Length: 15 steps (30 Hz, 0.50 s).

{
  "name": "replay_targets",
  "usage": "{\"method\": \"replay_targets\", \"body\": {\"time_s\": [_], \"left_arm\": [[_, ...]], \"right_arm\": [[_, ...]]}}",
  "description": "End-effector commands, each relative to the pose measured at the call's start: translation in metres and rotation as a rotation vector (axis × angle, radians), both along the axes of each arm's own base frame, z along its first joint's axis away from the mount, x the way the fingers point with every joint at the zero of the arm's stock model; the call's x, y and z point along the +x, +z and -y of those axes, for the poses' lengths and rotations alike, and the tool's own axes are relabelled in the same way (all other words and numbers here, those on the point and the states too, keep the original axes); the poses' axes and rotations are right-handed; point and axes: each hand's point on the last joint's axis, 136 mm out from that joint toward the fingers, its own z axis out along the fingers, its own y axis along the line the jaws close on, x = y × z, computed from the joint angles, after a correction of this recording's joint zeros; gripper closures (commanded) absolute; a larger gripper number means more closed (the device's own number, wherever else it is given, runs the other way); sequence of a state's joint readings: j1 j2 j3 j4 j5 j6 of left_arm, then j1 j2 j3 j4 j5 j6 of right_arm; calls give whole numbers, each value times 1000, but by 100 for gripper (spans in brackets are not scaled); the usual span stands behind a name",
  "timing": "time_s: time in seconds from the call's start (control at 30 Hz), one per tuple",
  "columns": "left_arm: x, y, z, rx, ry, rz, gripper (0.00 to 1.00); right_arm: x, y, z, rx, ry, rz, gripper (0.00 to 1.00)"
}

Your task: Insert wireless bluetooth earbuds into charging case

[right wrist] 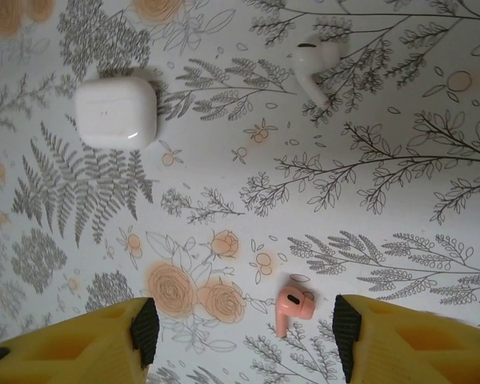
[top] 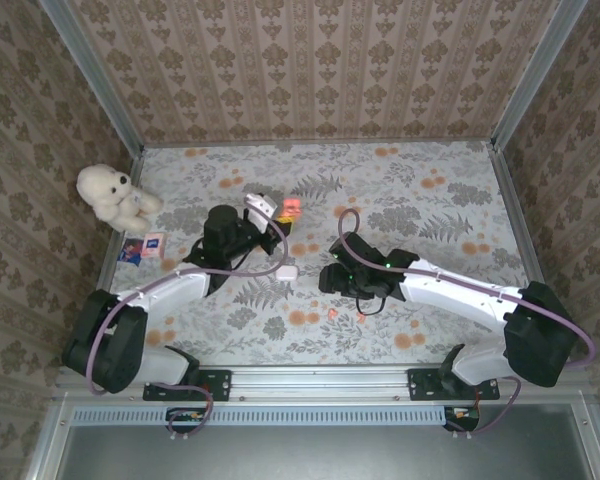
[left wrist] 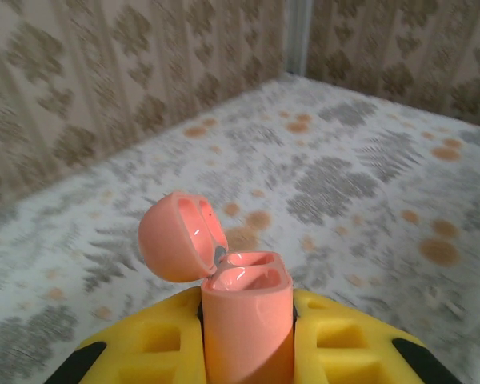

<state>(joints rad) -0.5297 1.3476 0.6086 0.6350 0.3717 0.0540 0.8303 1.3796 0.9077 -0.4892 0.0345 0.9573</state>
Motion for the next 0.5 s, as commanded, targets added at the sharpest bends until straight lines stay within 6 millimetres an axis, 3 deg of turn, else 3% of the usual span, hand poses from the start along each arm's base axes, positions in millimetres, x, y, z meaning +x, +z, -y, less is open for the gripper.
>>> {"method": "replay_targets", "body": {"time_s": [0.0,0.17,0.47], "left_arm": [[7,51,-11,-170,94,241,100],[0,53,-21,-275,118,297,100],[-6,51,-6,-259,77,304,100]], "right_arm": [[0,-4,12,-45,-127,1,37],[-5,-12,19,-115,-170,-35,38],[-1,0,13,-87,-186,-8,37]]}}
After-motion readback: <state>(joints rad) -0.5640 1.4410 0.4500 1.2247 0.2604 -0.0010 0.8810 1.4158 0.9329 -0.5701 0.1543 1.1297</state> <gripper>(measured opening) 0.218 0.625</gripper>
